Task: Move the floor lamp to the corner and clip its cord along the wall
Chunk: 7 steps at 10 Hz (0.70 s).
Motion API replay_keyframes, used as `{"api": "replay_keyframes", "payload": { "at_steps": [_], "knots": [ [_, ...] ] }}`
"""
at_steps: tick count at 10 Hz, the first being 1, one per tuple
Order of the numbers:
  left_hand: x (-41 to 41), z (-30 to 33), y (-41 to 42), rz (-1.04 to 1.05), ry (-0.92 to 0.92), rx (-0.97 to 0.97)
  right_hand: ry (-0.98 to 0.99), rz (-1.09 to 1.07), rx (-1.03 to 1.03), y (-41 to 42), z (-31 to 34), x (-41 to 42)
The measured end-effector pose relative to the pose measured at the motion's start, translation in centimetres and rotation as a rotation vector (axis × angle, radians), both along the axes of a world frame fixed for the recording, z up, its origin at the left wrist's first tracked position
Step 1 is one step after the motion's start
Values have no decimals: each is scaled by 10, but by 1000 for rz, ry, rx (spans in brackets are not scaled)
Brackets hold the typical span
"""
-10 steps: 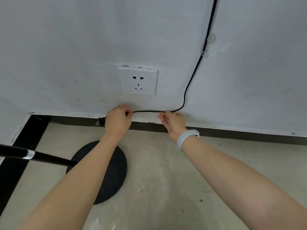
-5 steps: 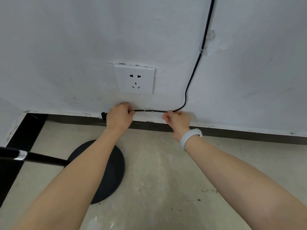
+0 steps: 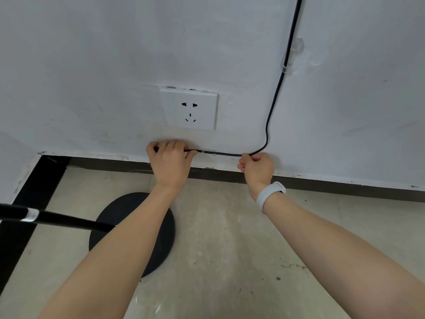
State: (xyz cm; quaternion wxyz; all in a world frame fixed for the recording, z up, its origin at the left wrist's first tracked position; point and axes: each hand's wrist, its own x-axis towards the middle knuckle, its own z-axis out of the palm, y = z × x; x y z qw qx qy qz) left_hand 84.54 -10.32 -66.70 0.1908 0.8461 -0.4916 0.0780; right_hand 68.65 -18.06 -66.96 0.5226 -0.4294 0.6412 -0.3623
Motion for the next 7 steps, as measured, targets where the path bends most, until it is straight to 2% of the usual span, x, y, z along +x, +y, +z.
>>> {"api": "replay_keyframes", "payload": {
  "at_steps": [2, 4, 5, 6, 7],
  "knots": [
    [-9, 1, 2, -48, -112, 21, 117, 53, 19, -3, -2, -10],
    [-16, 2, 13, -102, -21, 1, 184, 142, 10, -3, 0, -21],
    [-18, 4, 19, -127, 14, 31, 206, 220, 21, 0, 4, -18],
    [-22, 11, 25, -171, 47, 47, 347, 361, 65, 0, 8, -20],
    [-28, 21, 28, -228, -9, 7, 431, 534, 176, 7, 21, -19]
  ]
}}
